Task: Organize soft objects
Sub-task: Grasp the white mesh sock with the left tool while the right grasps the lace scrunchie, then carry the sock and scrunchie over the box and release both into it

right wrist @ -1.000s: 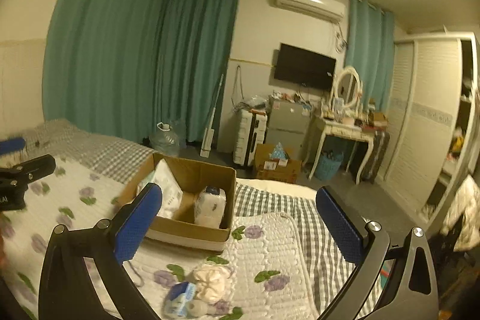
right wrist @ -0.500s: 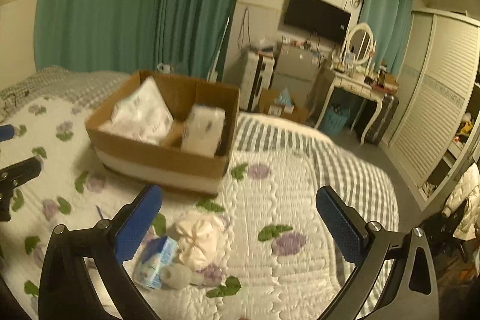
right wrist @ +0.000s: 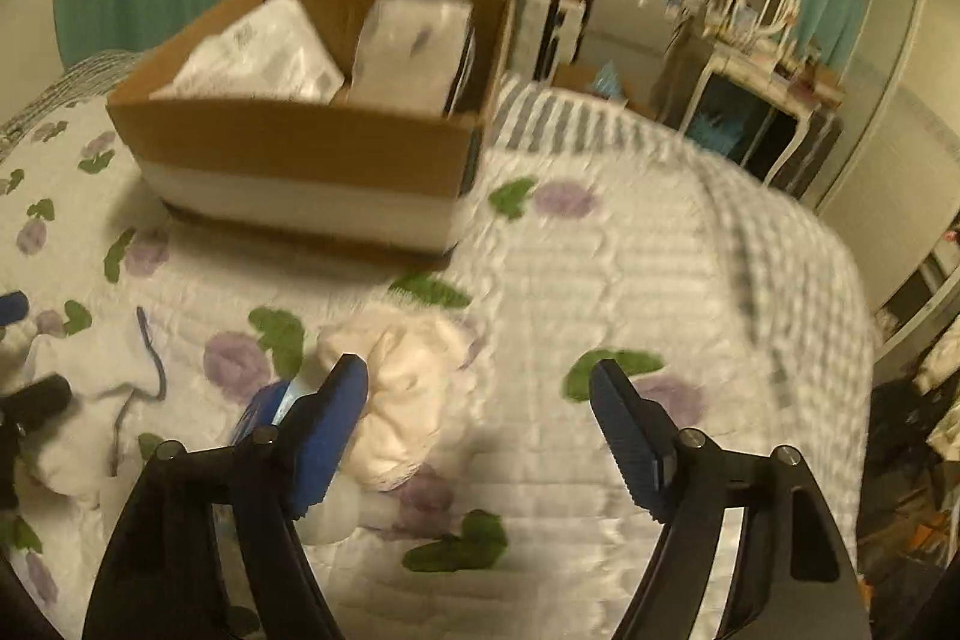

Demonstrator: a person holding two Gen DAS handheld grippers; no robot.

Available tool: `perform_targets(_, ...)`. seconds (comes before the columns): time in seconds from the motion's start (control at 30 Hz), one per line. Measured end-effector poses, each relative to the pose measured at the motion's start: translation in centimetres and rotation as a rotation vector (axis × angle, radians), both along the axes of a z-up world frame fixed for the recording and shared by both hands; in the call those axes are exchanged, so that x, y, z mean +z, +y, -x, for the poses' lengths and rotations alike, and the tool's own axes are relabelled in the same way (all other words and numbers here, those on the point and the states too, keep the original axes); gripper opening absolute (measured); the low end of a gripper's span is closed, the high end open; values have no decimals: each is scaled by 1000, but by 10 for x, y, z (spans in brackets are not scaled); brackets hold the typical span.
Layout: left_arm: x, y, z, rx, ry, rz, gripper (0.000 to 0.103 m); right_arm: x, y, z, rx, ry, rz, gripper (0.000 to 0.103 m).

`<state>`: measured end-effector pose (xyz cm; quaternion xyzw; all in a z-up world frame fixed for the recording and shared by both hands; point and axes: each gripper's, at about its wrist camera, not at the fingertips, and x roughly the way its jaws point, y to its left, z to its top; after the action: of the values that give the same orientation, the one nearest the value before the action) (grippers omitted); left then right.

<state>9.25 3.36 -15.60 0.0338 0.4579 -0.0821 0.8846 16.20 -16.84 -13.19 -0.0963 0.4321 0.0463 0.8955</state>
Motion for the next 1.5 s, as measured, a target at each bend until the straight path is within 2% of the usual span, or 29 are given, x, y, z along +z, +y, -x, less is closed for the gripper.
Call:
perform_targets(0.03, -5, 0, -1, -1, 15, -2, 90, -4, 2, -1, 5, 12, 8, 76)
perform_targets(0.07, -11, -1, -2, -1, 33, -2, 83, -10, 5, -3, 16, 29, 23, 76)
perform_targets(0.17, -26, -1, -3, -14, 82, 33, 82, -21, 12, -6, 38, 61, 38, 72)
perform_targets(0.23, -32, -4, -3, -19, 80, 25, 81, -28, 15, -8, 47, 84, 39, 66)
perform_targets(0.27, -35, -5, -2, -29, 70, 27, 78, -31, 15, -10, 48, 94, 34, 62)
perform_targets(0.33, -37, -9, 0, -42, 58, 29, 72, -35, 14, -12, 46, 113, 9, 61)
perform_targets(0.37, -38, -11, 1, -50, 47, 25, 65, -37, 13, -13, 42, 119, -2, 60)
perform_targets(0.43, -35, -14, 4, -61, 25, 18, 52, -40, 8, -17, 41, 136, -43, 49)
perform_targets(0.5, -31, -16, 6, -76, 6, 19, 44, -42, 5, -18, 45, 155, -80, 16)
perform_targets(0.53, -31, -15, 7, -81, 3, 27, 41, -43, 5, -18, 51, 162, -85, 14)
perform_targets(0.77, -26, -17, 12, -86, -31, 14, 38, -34, 9, -4, 55, 110, -75, 10)
perform_targets(0.93, -14, -15, 18, -69, -67, 8, 38, -17, -5, 9, 29, 68, -108, 10)
perform_targets(1.17, 19, -15, 29, -43, -142, 2, 38, 19, -2, 35, 41, -16, -133, 9)
perform_targets(1.5, 78, -6, 52, 2, -246, 52, 38, 79, 4, 64, 59, -159, -181, 9)
